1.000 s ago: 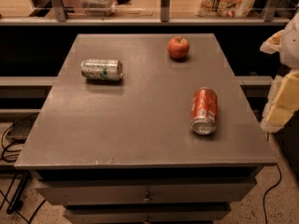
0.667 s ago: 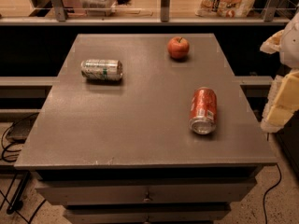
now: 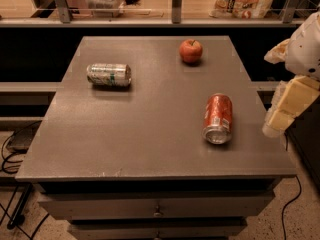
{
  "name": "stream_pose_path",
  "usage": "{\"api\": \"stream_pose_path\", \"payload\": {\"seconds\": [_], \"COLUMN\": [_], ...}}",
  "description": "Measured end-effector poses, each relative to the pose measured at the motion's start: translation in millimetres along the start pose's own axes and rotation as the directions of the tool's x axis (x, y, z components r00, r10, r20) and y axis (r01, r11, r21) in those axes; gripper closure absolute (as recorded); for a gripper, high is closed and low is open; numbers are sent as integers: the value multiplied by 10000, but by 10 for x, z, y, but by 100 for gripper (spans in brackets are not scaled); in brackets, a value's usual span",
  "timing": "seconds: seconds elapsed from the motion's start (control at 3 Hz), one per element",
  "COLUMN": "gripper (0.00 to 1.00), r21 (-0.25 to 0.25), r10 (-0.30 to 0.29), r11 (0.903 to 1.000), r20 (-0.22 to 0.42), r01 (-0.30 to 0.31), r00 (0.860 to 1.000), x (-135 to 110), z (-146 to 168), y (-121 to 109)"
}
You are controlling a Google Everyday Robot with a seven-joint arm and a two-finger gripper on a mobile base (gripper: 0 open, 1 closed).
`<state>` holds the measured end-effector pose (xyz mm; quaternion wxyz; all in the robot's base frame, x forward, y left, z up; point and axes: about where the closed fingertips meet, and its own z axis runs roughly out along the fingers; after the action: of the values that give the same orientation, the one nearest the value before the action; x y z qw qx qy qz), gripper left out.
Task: Pick coke can
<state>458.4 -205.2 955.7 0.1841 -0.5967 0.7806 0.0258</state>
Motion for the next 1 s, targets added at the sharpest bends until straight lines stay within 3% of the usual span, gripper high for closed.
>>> {"api": "stream_pose_path", "payload": {"seconds": [0.33,1.0], "gripper": [0,0], "r21": [-286,-73], "r10": [-23,28], "r11": [9996,10000], "r20": [642,723], "r01": [41,-23], "r00": [9979,9974], "x": [-120,-259], "z": [239,736], "y": [-57,-100]}}
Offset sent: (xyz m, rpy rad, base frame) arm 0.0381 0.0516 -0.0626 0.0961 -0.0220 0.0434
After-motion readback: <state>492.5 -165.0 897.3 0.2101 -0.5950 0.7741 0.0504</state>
